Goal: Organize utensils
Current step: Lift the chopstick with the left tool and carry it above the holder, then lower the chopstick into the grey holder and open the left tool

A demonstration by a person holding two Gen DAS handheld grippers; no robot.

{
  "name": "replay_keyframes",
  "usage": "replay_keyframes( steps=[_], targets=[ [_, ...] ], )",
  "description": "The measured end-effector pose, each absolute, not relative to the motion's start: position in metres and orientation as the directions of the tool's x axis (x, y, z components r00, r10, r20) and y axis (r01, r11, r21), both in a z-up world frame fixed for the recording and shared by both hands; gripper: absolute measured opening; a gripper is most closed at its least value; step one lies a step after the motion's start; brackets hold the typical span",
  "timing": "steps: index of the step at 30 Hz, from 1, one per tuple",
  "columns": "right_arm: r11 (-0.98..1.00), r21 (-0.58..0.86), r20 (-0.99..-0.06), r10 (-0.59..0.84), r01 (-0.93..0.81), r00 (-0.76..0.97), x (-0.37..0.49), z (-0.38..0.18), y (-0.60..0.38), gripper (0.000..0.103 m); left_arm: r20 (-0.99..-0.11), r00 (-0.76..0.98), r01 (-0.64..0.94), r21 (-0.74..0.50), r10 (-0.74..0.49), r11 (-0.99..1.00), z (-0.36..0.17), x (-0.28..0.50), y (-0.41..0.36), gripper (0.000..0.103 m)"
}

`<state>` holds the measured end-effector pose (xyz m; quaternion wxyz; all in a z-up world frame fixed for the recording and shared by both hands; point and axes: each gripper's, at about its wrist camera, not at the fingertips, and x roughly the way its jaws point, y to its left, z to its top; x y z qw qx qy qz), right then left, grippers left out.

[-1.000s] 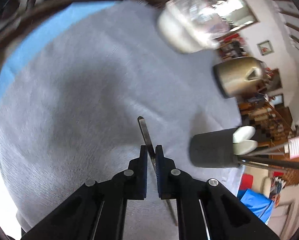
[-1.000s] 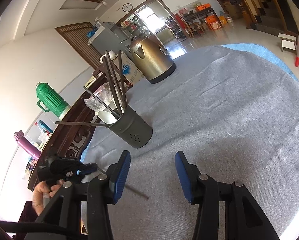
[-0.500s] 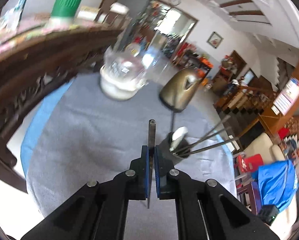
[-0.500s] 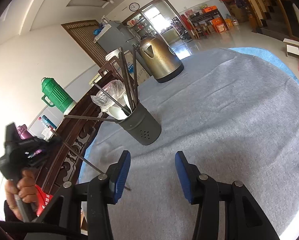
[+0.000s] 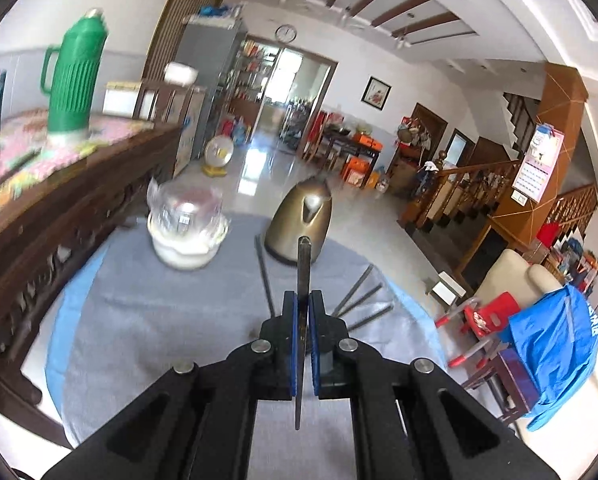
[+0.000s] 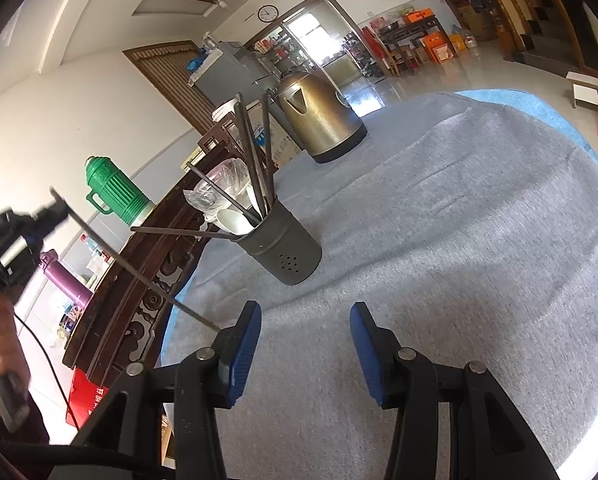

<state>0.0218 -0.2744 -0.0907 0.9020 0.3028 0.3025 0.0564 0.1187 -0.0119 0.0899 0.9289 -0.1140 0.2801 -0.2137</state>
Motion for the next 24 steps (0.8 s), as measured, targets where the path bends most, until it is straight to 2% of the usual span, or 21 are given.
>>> replay_keyframes(
  steps=[8,16,24],
  targets=[
    [0.792,0.604,-0.507,0.297,0.088,0.809,0.018,-0.099,-0.282,0.050,-0.411,0.831,0.314,-0.213,-0.376,0.925,0.114,0.143,-0.046,0.005],
    [0.775,0.626,-0.497,0.309,0.088,0.811,0.017,-0.105,-0.289,0.050,-0.365,0.872,0.295,-0.143,-0.327,0.945,0.113,0.162,-0.083,0.005],
    [0.763,0.638,-0.494,0.301,0.106,0.816,0.013,-0.108,-0.297,0.050,-0.414,0.855,0.291,-0.117,-0.313,0.950,0.081,0.180,-0.108,0.005]
  ],
)
